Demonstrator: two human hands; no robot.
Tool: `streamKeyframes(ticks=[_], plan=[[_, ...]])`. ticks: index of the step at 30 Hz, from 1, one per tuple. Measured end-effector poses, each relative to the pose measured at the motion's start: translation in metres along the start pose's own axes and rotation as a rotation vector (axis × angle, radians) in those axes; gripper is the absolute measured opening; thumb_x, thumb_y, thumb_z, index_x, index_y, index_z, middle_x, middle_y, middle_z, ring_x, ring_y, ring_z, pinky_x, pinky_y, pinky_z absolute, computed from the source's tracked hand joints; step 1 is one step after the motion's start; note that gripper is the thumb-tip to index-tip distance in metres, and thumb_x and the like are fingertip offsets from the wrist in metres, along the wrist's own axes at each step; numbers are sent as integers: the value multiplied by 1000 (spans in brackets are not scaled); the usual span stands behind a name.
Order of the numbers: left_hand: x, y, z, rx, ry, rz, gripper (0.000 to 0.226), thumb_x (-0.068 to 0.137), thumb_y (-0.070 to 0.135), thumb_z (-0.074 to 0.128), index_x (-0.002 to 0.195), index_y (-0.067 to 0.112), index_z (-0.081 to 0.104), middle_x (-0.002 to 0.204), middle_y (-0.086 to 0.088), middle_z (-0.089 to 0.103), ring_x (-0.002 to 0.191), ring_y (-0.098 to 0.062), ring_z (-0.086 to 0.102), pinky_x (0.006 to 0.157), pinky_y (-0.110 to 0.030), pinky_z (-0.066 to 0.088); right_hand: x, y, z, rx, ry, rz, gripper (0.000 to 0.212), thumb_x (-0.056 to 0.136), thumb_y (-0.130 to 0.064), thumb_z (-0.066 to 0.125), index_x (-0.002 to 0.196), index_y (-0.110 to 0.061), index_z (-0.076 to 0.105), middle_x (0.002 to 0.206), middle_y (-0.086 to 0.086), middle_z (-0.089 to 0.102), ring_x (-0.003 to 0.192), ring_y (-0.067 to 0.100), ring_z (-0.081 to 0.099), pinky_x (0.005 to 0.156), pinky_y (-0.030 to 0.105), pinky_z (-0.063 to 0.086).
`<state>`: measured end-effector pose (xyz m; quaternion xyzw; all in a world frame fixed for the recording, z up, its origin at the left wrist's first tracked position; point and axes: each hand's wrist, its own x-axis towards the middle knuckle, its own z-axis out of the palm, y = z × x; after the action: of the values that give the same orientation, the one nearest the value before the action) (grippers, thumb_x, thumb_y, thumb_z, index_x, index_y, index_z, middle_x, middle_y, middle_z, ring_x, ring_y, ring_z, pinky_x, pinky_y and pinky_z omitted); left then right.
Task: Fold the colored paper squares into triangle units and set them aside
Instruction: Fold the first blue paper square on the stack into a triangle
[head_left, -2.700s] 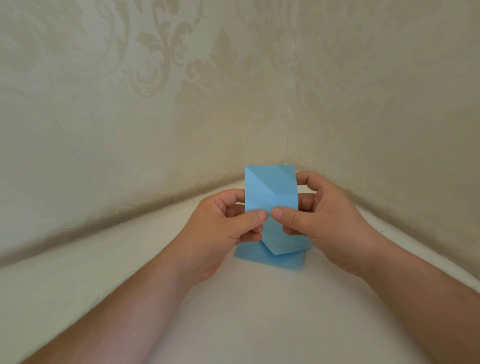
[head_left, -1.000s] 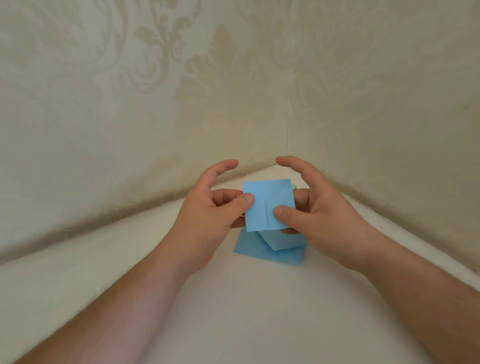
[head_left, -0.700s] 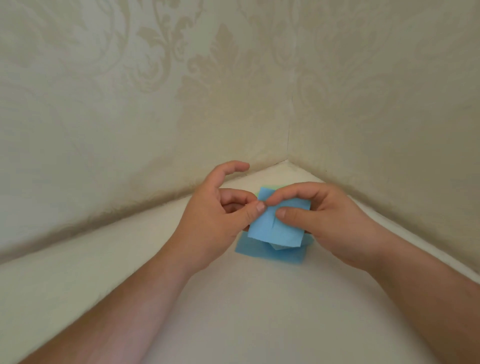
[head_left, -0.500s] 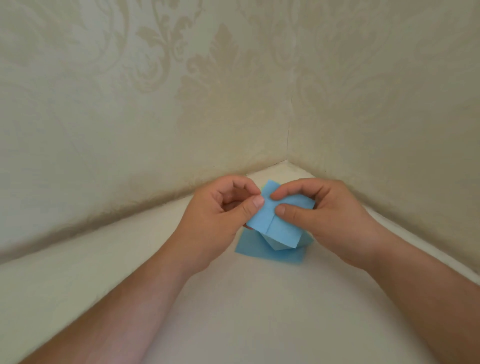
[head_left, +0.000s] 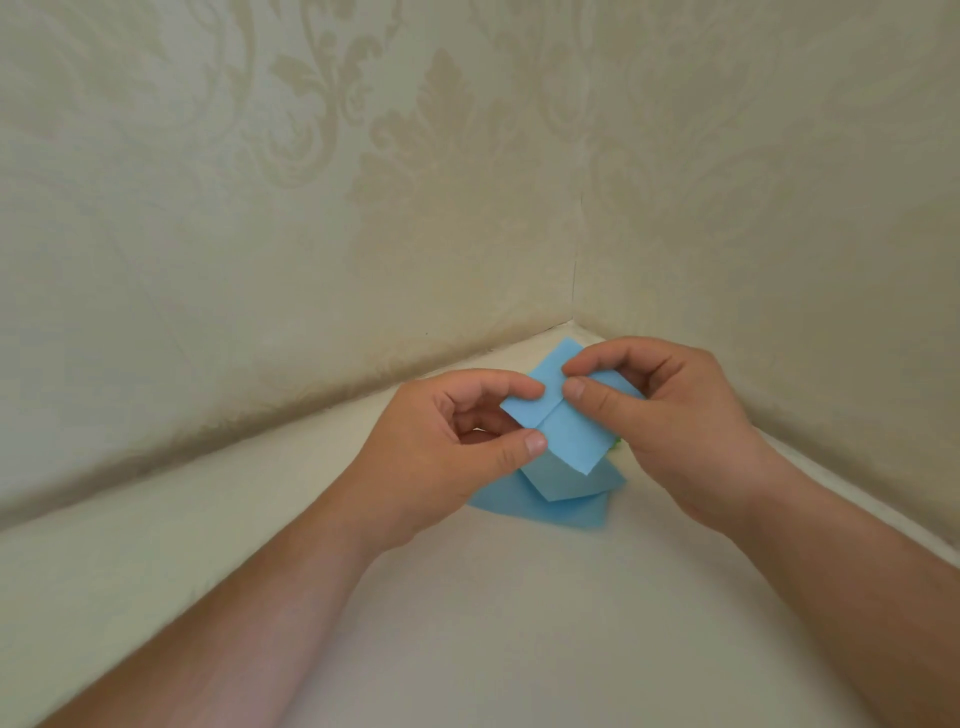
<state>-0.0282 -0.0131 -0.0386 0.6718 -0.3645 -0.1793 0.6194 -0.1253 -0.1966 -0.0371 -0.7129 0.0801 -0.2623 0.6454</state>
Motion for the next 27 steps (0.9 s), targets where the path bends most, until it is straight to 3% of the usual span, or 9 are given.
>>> streamKeyframes(ticks=[7,12,17,22,27], plan=[[1,0,2,-24,36,19,18,80,29,79,98,26,80,99,-11,78,91,-33,73,96,-57,56,-2,-1,0,-25,-59,-39,26,86,-6,79,79,-31,78,83,-5,76,78,11,71,73,33,57],[3,-2,1,-62,61,69,7,83,25,75,87,19,78,88,-6,76,85,-21,73,80,-37,62,-5,-1,2,-46,-149,-34,27,89,-5,76,83,-31,78,90,-3,77,83,13,73,72,30,56],[4,-3,0,-27,116,98,9,78,29,78,87,30,77,84,4,76,78,-11,68,73,-27,56,-8,2,1,-133,-265,-32,22,89,-6,77,91,-27,76,94,1,77,93,34,71,78,47,58],[1,-4,-1,150,88,159,11,73,37,81,83,39,78,72,13,70,63,-4,57,64,-20,47,-9,1,2,-249,-300,-74,14,83,-15,84,84,-26,76,96,-3,72,91,20,71,75,42,59],[1,-3,0,133,76,188,10,75,31,80,85,31,80,86,9,79,82,-7,74,76,-19,55,-7,1,1,-305,-270,-99,11,81,-24,86,80,-27,75,93,-7,72,90,16,68,74,32,54]])
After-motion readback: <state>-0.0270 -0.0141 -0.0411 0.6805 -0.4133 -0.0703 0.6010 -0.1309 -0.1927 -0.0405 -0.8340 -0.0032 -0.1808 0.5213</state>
